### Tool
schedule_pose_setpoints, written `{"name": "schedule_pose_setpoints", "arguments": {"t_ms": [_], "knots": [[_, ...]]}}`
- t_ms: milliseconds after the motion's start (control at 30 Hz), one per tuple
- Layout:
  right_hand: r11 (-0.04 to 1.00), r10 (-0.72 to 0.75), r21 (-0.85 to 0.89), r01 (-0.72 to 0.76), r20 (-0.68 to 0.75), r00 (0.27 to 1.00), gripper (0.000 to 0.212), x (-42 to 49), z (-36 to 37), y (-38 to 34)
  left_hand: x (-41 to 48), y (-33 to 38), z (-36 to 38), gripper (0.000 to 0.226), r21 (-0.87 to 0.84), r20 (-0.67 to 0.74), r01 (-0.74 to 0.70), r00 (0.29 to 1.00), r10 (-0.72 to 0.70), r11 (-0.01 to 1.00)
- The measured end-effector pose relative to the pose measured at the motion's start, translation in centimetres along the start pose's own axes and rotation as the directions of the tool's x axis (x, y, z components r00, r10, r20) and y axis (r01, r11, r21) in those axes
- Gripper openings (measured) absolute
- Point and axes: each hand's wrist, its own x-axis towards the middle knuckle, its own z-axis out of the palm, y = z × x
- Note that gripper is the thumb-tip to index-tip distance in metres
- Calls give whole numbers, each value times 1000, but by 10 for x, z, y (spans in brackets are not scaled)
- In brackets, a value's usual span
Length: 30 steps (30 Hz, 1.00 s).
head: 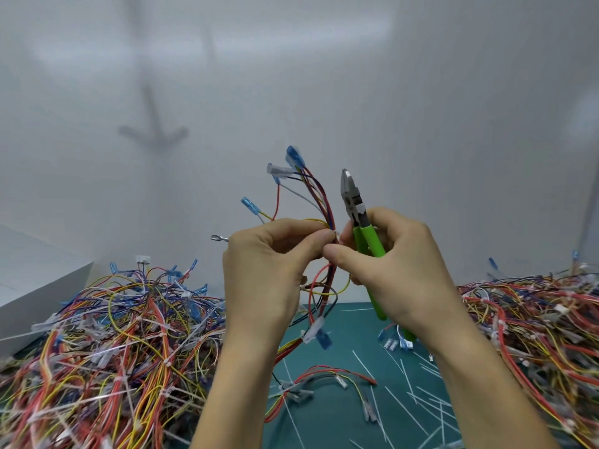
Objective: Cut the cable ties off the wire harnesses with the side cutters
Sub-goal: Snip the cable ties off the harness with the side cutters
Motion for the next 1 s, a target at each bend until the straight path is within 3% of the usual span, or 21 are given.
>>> {"name": "schedule_pose_setpoints", "arguments": {"t_ms": [233,400,500,633,867,1000], "knots": [[983,35,184,-16,-100,994,18,2,-5,3,1,13,-12,12,-41,46,-67,997,69,997],[940,64,343,-5,-162,985,20,6,-13,8,4,12,-26,27,75,54,-94,994,90,993],[914,96,405,-4,-209,973,23,8,-16,12,6,7,-33,29,221,156,-34,988,0,975],[908,135,419,-8,-276,952,24,7,-15,15,5,4,-31,41,395,356,13,919,-166,918],[849,240,525,-64,-276,931,24,7,-10,17,4,-3,-17,14,267,455,48,874,-170,963],[846,287,510,-153,-195,938,21,8,-10,20,5,-7,-16,7,262,338,13,935,-104,965]]}}
